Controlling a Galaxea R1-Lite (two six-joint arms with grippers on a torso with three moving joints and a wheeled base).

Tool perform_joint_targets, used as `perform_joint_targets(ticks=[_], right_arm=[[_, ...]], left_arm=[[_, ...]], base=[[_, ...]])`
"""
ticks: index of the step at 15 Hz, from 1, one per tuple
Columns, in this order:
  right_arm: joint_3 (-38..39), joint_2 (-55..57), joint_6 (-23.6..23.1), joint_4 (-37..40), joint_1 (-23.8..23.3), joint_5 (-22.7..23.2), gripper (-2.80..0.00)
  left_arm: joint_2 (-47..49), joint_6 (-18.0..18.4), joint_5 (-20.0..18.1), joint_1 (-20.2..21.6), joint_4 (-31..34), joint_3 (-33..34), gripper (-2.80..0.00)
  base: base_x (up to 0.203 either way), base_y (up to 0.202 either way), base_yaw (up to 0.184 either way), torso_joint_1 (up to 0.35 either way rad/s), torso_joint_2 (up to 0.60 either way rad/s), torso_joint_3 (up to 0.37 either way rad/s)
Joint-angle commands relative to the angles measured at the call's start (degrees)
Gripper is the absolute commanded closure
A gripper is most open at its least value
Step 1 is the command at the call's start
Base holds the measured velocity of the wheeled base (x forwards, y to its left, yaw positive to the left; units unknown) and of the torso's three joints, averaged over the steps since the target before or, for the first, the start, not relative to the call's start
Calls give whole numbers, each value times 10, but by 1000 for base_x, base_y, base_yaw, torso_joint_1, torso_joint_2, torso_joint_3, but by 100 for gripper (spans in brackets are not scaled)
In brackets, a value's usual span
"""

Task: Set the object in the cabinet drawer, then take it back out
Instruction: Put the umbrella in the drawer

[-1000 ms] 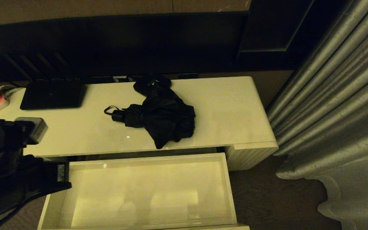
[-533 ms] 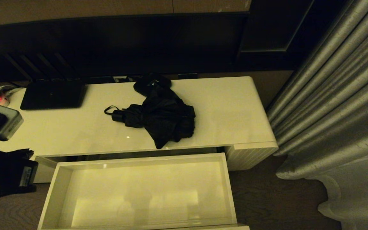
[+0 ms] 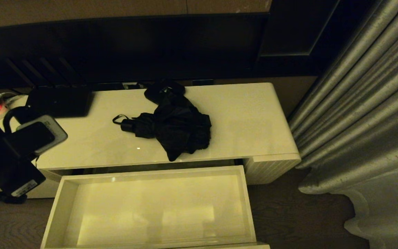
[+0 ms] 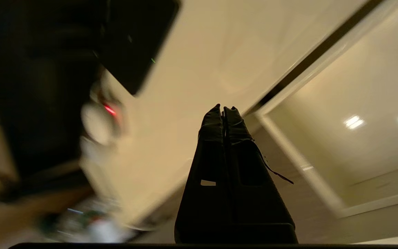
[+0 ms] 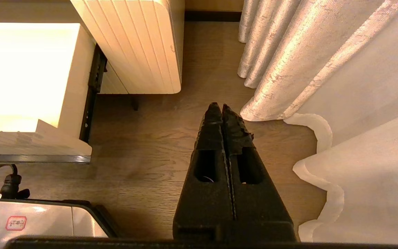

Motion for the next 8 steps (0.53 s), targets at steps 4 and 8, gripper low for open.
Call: perform_joint_targets(ticks=[4,8], right_arm=[[0,0,0,0,0,0,0],[0,0,0,0,0,0,0]], left_arm=[[19,148,-3,-8,7,8,0],[32,157,-3,-33,0,14,0]], base=[[0,0,0,0,0,0],[0,0,0,0,0,0]])
